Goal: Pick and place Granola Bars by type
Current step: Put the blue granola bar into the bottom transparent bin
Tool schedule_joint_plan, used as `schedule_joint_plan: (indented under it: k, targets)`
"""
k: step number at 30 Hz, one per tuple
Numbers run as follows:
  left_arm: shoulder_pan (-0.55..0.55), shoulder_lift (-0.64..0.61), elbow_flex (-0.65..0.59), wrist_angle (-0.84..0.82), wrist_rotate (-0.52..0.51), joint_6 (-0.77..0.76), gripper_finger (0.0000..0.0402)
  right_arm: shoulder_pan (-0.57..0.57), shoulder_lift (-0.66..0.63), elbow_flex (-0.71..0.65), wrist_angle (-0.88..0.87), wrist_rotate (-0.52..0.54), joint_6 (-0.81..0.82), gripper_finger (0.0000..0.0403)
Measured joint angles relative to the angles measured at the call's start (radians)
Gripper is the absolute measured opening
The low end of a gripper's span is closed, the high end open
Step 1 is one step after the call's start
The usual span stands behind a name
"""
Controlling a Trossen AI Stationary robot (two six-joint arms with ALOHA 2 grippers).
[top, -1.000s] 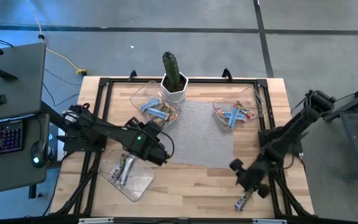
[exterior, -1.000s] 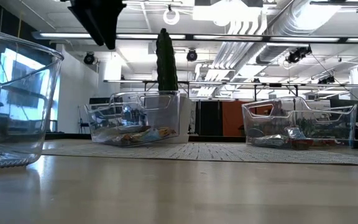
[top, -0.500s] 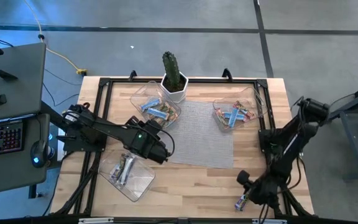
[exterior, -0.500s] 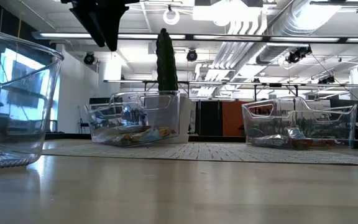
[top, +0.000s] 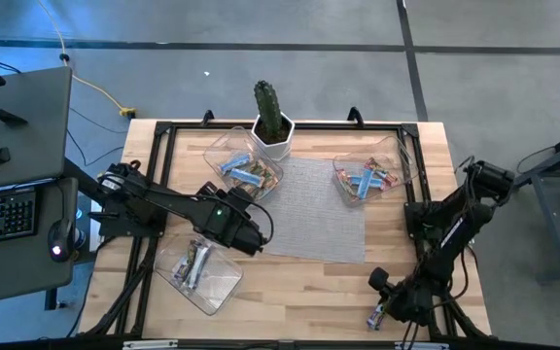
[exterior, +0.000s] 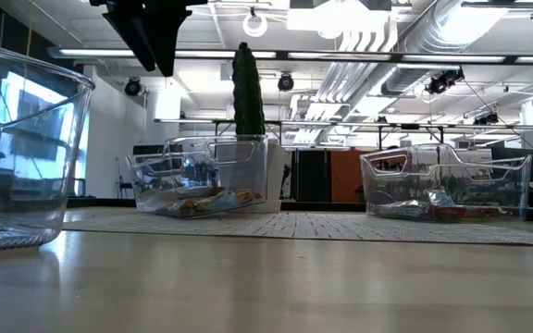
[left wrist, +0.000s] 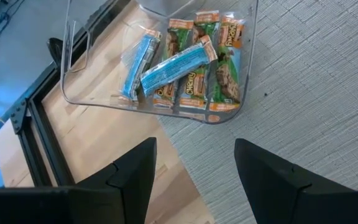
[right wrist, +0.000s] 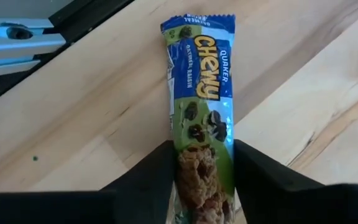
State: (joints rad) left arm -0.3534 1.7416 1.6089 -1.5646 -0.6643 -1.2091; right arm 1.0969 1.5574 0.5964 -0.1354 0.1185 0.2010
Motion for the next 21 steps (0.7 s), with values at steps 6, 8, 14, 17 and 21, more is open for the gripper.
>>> schedule_joint_plan:
  k: [6, 8, 14, 17, 21]
  targets:
    - [0.000, 0.000, 0.003, -0.008, 0.000, 0.005, 0.0211, -0.004, -0.022, -0.004, 0.030, 0.005, 0.007, 0.0086]
    - [0.000, 0.000, 0.018, -0.006, 0.000, 0.015, 0.0211, -0.006, -0.032, -0.005, 0.055, 0.021, -0.015, 0.0077]
    - [0.000, 0.000, 0.107, -0.007, -0.029, 0.136, 0.0211, -0.071, -0.112, -0.005, 0.091, 0.179, -0.169, 0.0077]
    - [0.000, 0.000, 0.184, -0.006, -0.070, 0.237, 0.0211, -0.146, -0.167, -0.005, 0.114, 0.288, -0.308, 0.0079]
    - [0.000, 0.000, 0.301, -0.007, -0.143, 0.416, 0.0211, -0.303, -0.207, -0.005, 0.228, 0.344, -0.486, 0.0078]
